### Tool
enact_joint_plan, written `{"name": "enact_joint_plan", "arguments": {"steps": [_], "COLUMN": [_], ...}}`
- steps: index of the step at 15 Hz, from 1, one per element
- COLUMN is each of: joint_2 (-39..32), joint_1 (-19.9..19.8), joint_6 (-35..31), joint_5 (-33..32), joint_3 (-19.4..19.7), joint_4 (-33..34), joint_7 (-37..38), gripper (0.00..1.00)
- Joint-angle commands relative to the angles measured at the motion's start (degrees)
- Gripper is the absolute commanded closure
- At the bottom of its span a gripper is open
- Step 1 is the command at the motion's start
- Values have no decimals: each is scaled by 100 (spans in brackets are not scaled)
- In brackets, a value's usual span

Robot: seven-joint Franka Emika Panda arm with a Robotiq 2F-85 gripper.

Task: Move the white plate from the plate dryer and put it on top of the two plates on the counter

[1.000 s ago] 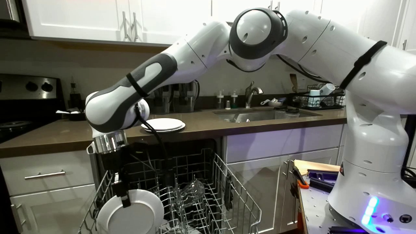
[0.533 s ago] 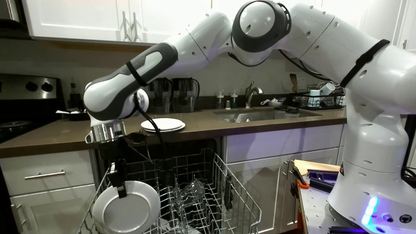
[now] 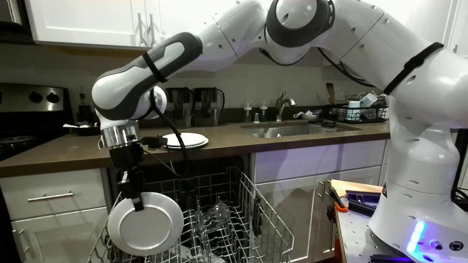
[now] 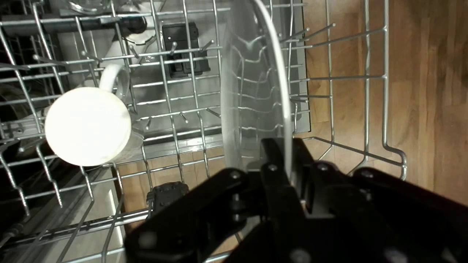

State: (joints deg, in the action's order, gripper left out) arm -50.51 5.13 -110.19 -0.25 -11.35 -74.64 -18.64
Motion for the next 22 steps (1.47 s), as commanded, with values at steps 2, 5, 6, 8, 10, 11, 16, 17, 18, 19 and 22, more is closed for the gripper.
{"name": "enact_joint_plan", "arguments": {"steps": [2,5,6,8,10,11,16,17,18,19,22], "joint_2": [671,1024,1138,1360,985,1084,1199,1199,1199,1199,1199], "joint_1": [116,157,171,213,183,200,208,207,207,207,207], "joint_6": [83,-63,-87,-162,-31,-48,-87,-89,-89,-91,-93], "joint_5": [8,-8,-12,-27,19,15,10,10,10,10,9], "joint_3": [225,273,287,304,268,276,292,294,295,295,295], "joint_4": [-579,-990,-1114,-1372,-956,-1073,-1243,-1248,-1248,-1248,-1248], "joint_7": [534,779,843,954,777,800,819,820,820,820,820], "gripper": [93,93,93,93,87,87,87,87,87,87,87]}}
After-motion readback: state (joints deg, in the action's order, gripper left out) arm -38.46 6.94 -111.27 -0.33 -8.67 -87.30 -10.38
